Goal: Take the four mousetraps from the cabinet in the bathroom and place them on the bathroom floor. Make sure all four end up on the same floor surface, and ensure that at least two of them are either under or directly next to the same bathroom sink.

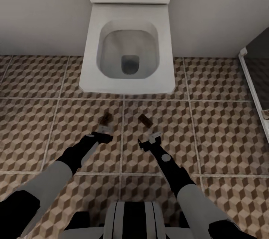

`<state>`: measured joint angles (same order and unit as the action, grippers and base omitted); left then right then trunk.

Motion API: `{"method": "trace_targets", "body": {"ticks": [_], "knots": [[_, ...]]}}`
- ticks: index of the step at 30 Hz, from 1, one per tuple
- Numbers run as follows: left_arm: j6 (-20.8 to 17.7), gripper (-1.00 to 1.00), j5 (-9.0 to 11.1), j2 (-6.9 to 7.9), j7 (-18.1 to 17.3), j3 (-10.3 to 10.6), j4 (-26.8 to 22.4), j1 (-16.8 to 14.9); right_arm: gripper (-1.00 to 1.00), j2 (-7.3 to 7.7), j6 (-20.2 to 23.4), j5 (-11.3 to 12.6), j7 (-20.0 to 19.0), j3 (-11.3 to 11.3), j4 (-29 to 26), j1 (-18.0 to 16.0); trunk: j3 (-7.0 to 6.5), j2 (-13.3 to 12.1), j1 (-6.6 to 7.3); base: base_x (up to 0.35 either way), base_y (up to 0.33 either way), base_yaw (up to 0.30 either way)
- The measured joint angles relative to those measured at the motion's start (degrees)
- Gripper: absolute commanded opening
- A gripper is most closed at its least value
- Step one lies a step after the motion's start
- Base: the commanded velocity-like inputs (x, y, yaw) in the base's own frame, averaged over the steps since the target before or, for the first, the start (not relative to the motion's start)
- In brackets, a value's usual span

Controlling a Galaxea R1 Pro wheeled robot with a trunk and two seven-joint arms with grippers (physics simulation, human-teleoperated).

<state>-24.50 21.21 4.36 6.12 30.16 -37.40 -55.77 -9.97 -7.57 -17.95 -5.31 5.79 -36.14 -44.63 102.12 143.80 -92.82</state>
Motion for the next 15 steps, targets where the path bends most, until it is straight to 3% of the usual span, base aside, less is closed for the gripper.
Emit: {"method": "trace_targets", "body": {"ticks": [15], "knots": [[0.0, 1.0, -0.01, -0.01, 0.0, 0.0, 0.03, 0.0, 1.0, 0.0, 0.0, 0.0, 0.0, -0.01, 0.0, 0.0, 0.0, 0.0, 0.01, -0.316, 0.0, 0.0]]}}
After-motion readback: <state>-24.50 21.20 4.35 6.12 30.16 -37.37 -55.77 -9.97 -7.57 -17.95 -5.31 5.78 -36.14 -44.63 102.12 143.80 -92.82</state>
